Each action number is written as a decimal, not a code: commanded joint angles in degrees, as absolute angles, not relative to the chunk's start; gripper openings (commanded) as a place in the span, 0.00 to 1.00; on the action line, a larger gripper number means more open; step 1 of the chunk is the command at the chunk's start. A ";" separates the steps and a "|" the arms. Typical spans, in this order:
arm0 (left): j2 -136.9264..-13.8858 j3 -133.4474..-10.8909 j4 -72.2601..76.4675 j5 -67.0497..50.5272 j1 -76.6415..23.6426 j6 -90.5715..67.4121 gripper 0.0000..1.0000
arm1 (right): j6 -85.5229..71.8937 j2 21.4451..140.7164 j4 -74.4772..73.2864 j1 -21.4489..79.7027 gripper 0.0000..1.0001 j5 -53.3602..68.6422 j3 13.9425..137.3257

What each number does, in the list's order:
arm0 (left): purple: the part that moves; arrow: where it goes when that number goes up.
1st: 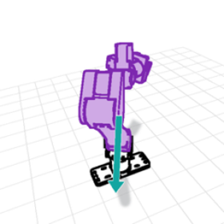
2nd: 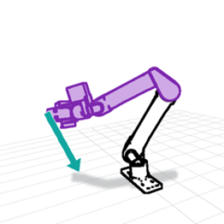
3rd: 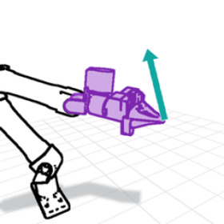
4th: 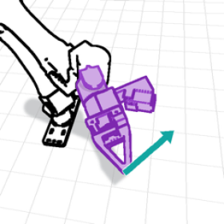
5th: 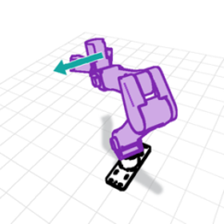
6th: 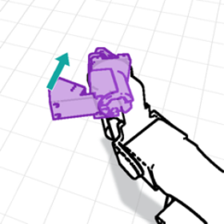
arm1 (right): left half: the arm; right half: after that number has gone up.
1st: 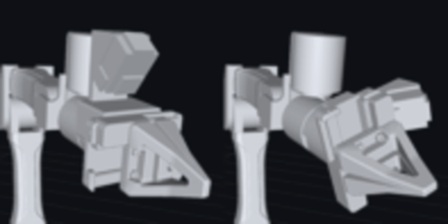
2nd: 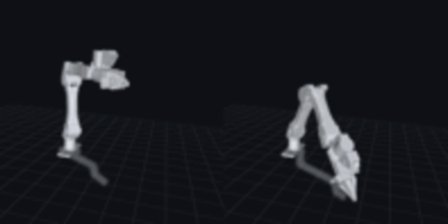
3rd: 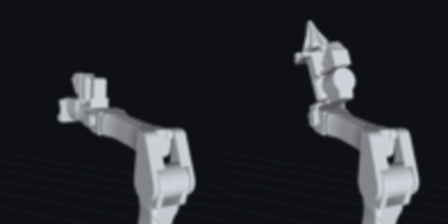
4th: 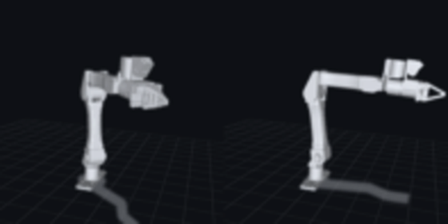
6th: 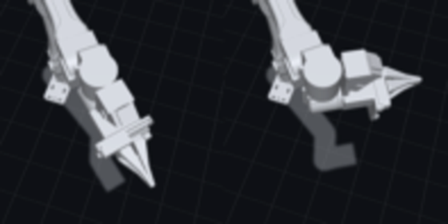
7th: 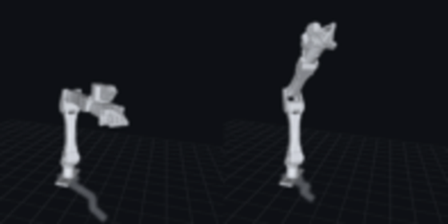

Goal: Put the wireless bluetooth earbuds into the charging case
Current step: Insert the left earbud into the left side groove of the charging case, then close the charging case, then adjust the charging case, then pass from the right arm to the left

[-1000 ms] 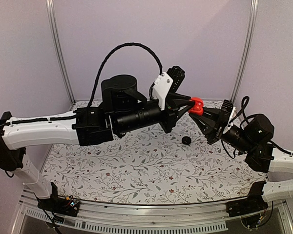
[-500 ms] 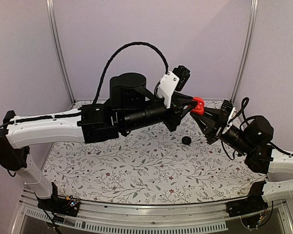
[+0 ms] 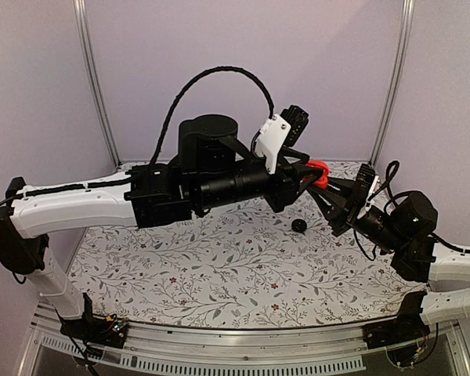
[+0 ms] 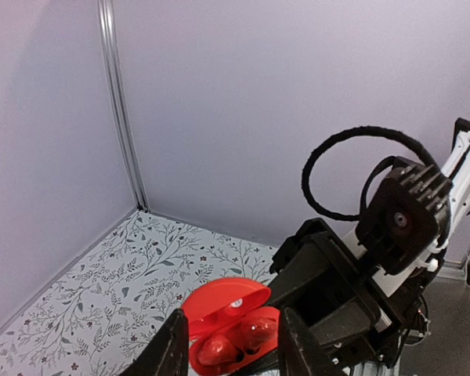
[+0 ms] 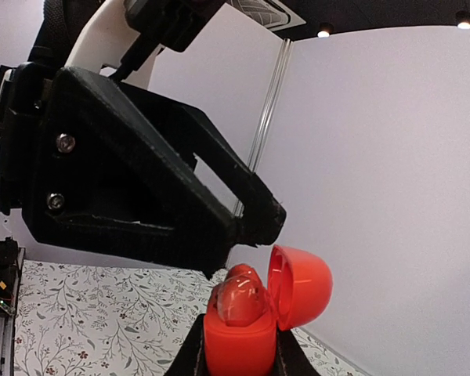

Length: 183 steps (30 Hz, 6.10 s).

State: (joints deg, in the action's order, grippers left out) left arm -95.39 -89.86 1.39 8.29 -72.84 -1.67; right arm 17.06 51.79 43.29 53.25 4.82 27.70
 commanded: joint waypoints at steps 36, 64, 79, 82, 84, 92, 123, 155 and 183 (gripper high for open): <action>-73.48 -69.10 0.18 -28.32 -62.35 14.48 0.73 | -4.89 55.07 40.98 50.01 0.00 39.13 32.08; -82.05 -75.18 -6.47 -24.62 -70.29 23.40 0.69 | -10.94 58.74 43.32 49.53 0.00 37.55 32.42; -85.33 -77.33 -11.88 -20.41 -73.38 28.16 0.60 | -13.93 58.62 43.67 48.45 0.00 36.37 32.56; -85.90 -77.85 -13.03 -18.97 -73.89 29.12 0.59 | -14.45 58.86 43.81 48.44 0.00 36.75 32.61; -85.28 -77.83 -12.66 -17.77 -74.24 29.34 0.59 | -14.74 59.01 43.50 48.43 0.00 36.31 32.44; -76.48 -69.00 -1.12 -6.86 -74.64 32.51 0.80 | -17.41 59.58 38.01 48.39 0.00 28.64 33.78; -84.75 -71.69 -3.91 4.37 -74.81 40.49 0.78 | -25.37 62.83 35.04 48.69 0.00 28.83 36.46; -88.36 -73.40 3.38 13.93 -71.82 44.68 0.60 | -30.17 63.81 34.88 50.01 0.00 25.23 35.69; -88.75 -73.56 4.71 9.91 -70.77 44.39 0.68 | -30.19 64.48 35.15 50.55 0.00 25.69 36.02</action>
State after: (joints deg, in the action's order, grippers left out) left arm -88.05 -71.99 2.70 12.95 -71.29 45.10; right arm -30.68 63.72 33.91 50.19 24.47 34.54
